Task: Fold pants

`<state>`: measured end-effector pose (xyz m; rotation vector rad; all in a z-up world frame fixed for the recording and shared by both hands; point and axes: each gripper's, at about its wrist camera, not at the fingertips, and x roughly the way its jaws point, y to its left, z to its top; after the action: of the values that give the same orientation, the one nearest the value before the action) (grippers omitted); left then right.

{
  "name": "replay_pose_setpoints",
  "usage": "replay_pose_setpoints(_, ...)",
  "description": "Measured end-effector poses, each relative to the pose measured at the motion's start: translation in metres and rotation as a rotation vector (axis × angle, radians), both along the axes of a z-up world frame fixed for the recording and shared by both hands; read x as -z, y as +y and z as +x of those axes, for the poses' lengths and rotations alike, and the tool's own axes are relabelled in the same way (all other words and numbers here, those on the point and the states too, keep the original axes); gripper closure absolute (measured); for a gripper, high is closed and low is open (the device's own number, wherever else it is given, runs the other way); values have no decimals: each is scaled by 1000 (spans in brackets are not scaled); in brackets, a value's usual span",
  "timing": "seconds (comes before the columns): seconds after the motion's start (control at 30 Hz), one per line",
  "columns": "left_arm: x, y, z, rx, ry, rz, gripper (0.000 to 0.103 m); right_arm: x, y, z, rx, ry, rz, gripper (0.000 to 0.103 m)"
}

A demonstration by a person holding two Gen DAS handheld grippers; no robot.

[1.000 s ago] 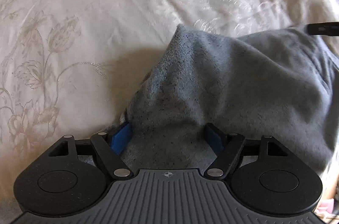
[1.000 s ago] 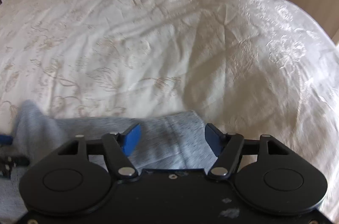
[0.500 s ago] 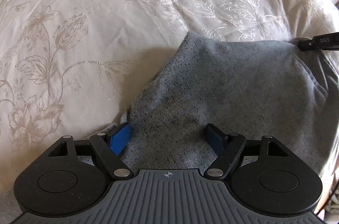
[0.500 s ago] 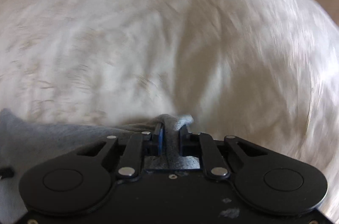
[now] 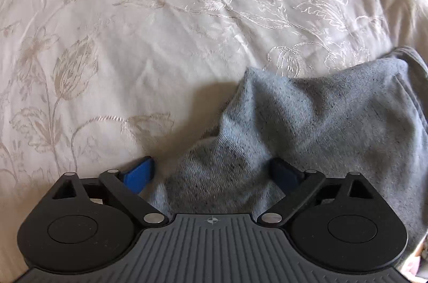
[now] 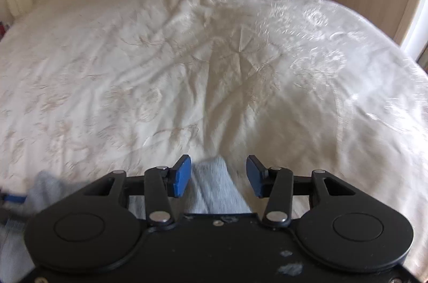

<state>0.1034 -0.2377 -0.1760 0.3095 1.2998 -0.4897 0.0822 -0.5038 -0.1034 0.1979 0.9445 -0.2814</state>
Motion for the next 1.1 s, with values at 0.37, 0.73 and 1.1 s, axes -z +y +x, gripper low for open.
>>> replay_pose_setpoints(0.37,-33,40,4,-82,-60,-107,7,61,51,-48,-75,214,-47,96)
replay_pose_setpoints(0.73,-79,194,-42,-429,-117,-244,6,12,93,-36,-131,21,-6,87)
replay_pose_setpoints(1.1,-51,298,-109,-563,-42,-136,6,26,268,1,-532,67,136,84)
